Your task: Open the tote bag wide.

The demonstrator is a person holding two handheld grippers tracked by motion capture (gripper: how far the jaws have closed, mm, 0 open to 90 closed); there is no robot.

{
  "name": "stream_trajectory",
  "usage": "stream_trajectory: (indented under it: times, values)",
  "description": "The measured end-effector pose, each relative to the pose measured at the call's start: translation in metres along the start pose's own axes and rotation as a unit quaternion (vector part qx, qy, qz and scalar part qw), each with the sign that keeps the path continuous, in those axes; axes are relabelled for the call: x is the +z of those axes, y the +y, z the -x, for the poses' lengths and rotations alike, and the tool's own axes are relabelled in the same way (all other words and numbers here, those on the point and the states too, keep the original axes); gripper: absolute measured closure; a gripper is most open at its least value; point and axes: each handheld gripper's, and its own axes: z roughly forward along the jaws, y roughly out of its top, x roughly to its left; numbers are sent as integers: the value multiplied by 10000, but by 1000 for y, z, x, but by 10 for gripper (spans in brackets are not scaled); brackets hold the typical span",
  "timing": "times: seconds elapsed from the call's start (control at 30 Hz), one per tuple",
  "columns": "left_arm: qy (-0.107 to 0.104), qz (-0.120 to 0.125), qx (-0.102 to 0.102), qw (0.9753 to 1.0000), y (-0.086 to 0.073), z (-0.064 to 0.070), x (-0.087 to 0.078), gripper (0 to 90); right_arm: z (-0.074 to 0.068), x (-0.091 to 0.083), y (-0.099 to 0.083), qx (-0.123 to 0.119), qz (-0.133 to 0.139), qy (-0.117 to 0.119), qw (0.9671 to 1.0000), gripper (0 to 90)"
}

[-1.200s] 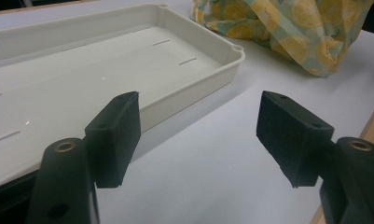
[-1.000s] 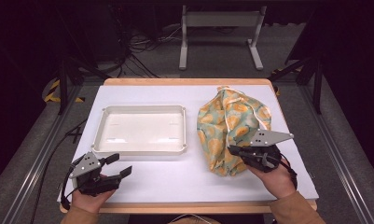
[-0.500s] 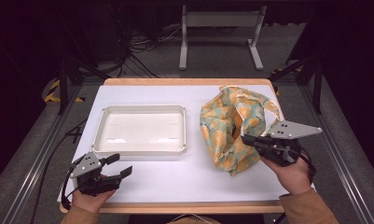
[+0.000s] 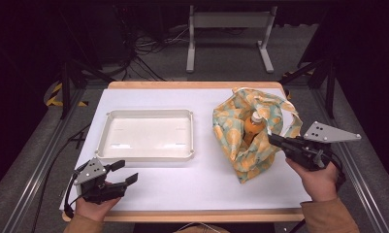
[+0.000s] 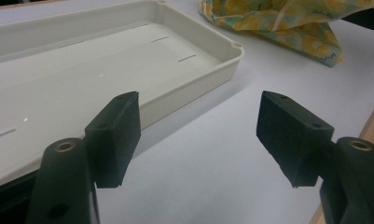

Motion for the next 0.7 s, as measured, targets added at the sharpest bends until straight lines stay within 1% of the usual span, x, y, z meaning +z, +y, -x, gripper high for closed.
stream_trajectory:
  times: [0.03,0.1,0.13,0.17,0.2,0.23,0.27,0.33,0.37,0.4,0.43,0.5,0.6,0.7]
  values:
    - [6,3,1,10000,0,0,0,309,0,0,0,0,0,0,10000,896]
    - [-3,0,-7,10000,0,1,1,309,6,-5,-3,108,79,-133,9998,897]
    - [-6,6,-4,10000,0,0,1,309,8,-7,-4,158,99,-163,9997,897]
    - [-11,-3,-12,10000,0,1,1,309,8,-7,-4,158,99,-163,9997,897]
    - [-12,-6,3,10000,0,1,1,309,12,-9,-6,250,123,-240,9993,897]
    - [-14,-16,6,10000,0,1,1,309,12,-9,-6,250,123,-240,9993,897]
    - [-30,-20,-8,10000,0,1,2,309,16,-10,-8,321,108,-334,9989,897]
    - [-62,-29,12,10000,1,2,3,308,19,-12,-10,396,103,-397,9984,897]
    - [-62,-29,12,10000,1,2,3,308,19,-12,-10,396,103,-397,9984,897]
    - [-89,-29,62,9999,3,2,4,307,22,-14,-12,442,106,-470,9979,896]
    - [-117,-54,82,9999,5,4,6,308,23,-15,-13,475,106,-477,9977,897]
    - [-114,-75,92,9999,6,5,7,306,23,-16,-14,492,114,-503,9975,897]
    - [-181,-119,84,9997,11,8,12,303,25,-18,-15,517,110,-568,9970,897]
    - [-261,-140,168,9994,22,14,17,307,26,-20,-16,550,144,-593,9966,896]
